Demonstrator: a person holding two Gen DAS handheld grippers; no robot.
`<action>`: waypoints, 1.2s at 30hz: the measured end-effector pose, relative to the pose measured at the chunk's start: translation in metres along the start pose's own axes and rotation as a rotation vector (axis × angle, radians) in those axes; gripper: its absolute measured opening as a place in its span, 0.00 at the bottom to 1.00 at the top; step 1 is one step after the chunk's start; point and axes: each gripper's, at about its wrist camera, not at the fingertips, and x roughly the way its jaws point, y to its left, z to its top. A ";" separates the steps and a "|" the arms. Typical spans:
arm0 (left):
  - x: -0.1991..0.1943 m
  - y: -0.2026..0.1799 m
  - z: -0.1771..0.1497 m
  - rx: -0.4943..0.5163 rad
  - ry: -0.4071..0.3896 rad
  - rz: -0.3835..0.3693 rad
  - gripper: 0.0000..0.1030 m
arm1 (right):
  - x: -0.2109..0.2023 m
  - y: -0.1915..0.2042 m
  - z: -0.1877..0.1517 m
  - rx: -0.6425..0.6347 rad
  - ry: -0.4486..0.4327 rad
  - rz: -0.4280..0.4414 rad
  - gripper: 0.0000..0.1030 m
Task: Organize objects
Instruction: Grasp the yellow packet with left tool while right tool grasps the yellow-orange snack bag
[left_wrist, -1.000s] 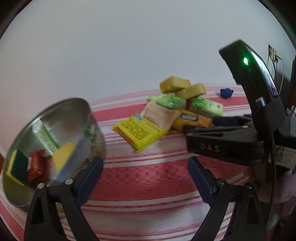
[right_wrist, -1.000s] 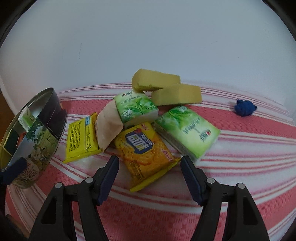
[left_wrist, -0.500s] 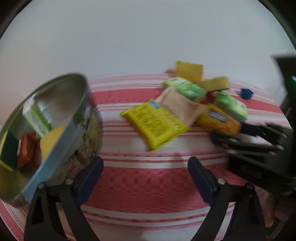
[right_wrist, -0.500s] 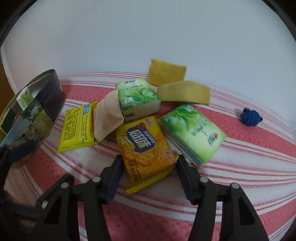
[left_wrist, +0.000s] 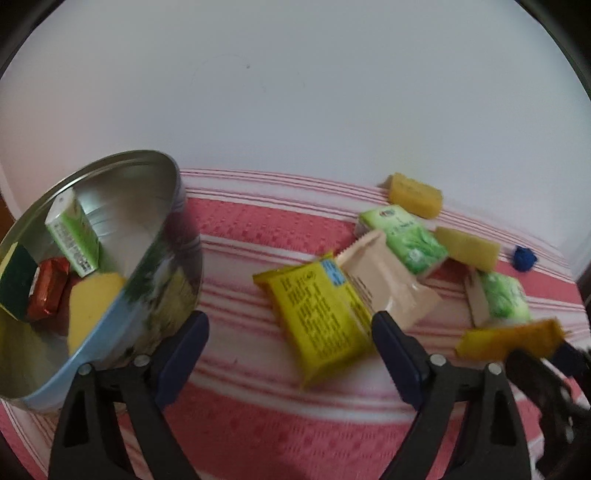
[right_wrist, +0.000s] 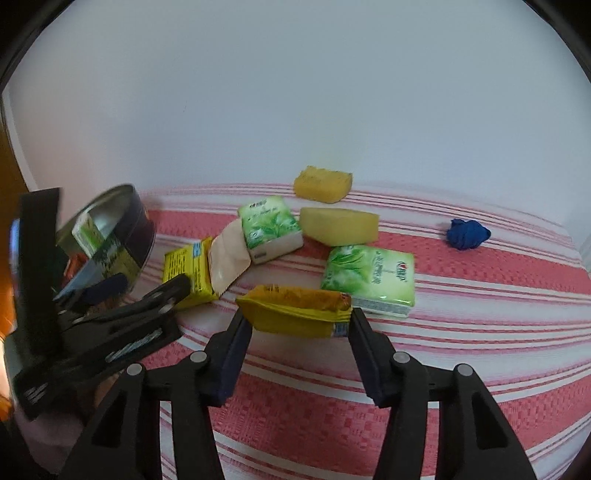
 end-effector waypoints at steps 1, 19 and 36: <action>0.006 0.000 0.003 -0.012 0.011 0.013 0.86 | 0.005 0.002 0.003 0.004 0.007 -0.001 0.54; 0.018 0.000 0.015 -0.006 0.055 -0.010 0.48 | -0.008 0.005 -0.002 0.000 0.030 0.029 0.53; -0.035 0.006 -0.003 0.059 -0.089 -0.103 0.48 | -0.040 -0.014 0.008 0.118 -0.181 0.130 0.49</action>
